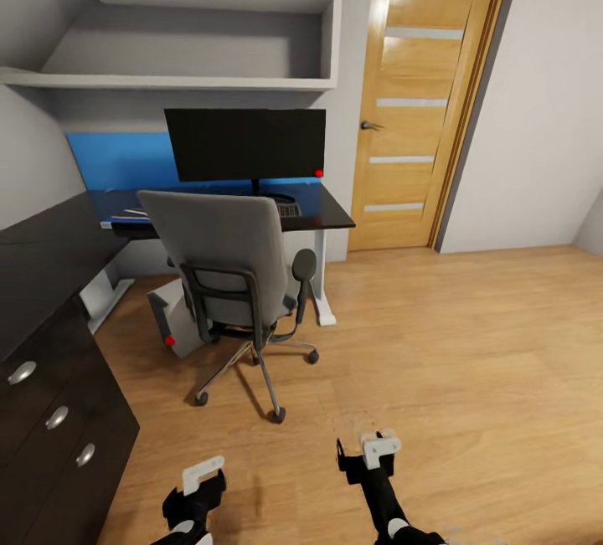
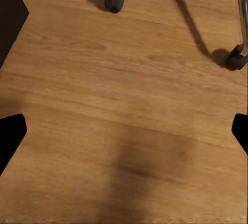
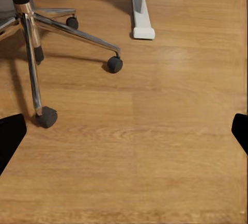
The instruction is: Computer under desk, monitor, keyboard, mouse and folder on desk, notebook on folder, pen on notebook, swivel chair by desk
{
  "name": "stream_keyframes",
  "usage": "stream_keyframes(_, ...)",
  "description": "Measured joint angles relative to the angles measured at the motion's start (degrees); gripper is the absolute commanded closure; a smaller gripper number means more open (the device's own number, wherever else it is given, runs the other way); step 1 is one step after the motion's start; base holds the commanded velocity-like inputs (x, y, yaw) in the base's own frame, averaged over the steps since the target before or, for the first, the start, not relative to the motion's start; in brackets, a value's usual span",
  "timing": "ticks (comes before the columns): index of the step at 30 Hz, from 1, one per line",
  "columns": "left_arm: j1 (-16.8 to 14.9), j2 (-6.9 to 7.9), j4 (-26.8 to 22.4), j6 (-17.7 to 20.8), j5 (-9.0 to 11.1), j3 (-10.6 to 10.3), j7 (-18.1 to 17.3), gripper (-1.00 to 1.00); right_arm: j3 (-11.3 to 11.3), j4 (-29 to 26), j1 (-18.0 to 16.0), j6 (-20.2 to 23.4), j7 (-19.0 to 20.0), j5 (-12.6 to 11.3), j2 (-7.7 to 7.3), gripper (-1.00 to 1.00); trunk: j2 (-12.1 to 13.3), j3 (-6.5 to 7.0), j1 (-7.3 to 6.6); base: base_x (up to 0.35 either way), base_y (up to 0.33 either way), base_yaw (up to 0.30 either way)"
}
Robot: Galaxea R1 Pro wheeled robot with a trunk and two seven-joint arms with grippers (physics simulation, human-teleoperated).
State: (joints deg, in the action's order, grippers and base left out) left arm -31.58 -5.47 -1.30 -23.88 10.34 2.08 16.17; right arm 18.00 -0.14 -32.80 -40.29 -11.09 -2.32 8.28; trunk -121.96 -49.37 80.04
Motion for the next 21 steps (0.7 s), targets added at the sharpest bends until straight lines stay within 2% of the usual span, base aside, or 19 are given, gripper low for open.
stream_keyframes(5, 2.42, 1.34, 0.04, -0.19, -0.03, -0.03, -0.18, -1.0, -0.02, 0.45, 3.51, -3.31, -0.2, -3.1, -1.8, -1.0, 2.01, 0.91, -1.1, 0.0, 0.0, 0.0)
stream_keyframes(6, 3.47, 2.0, 0.05, -0.24, 0.1, 0.09, -0.27, -1.0, -0.32, 0.54, 5.63, -4.6, -0.1, -5.43, -2.93, -1.0, 2.41, 1.07, -1.32, 0.0, 0.0, 0.0)
stream_keyframes(9, 4.68, 2.49, 0.06, -0.24, 0.05, -0.03, -0.34, -1.0, 0.01, 0.58, 7.53, -5.15, 0.01, -6.66, -3.7, -1.0, 3.61, 1.62, -1.98, 0.0, 0.0, 0.0)
stream_keyframes(10, 6.21, 2.93, 0.09, -0.26, 0.14, 0.15, -0.42, -1.0, -0.15, 0.63, 8.65, -5.38, 0.03, -7.4, -4.25, -1.0, 4.01, 1.79, -2.2, 0.0, 0.0, 0.0)
stream_keyframes(11, 7.88, 4.09, 0.12, -0.23, 0.18, 0.27, -0.44, -1.0, -0.3, 0.94, 9.97, -5.48, 0.03, -7.93, -5.28, -1.0, 4.41, 1.97, -2.42, 0.0, 0.0, 0.0)
stream_keyframes(12, 8.26, 4.58, 0.12, -0.19, 0.01, 0.02, -0.44, -1.0, -0.04, 1.06, 10.39, -5.43, 0.01, -7.83, -5.56, -1.0, 4.81, 2.16, -2.64, 0.0, 0.0, 0.0)
stream_keyframes(18, 9.72, 5.29, 0.13, -0.06, -0.03, -0.04, -0.47, -1.0, 0.02, 1.23, 12.73, -5.39, -0.01, -8.77, -5.97, -1.0, 7.22, 3.24, -3.96, 0.0, 0.0, 0.0)
stream_keyframes(19, 10.32, 5.36, 0.13, 0.0, -0.01, 0.01, -0.48, -1.0, -0.05, 1.25, 14.04, -5.4, 0.03, -9.95, -5.98, -1.0, 7.62, 3.41, -4.18, 0.0, 0.0, 0.0)
stream_keyframes(21, 10.8, 5.38, 0.13, 0.01, -0.03, -0.03, -0.47, -1.0, 0.09, 1.25, 14.55, -5.42, 0.06, -10.38, -5.89, -1.0, 8.42, 3.78, -4.61, 0.0, 0.0, 0.0)
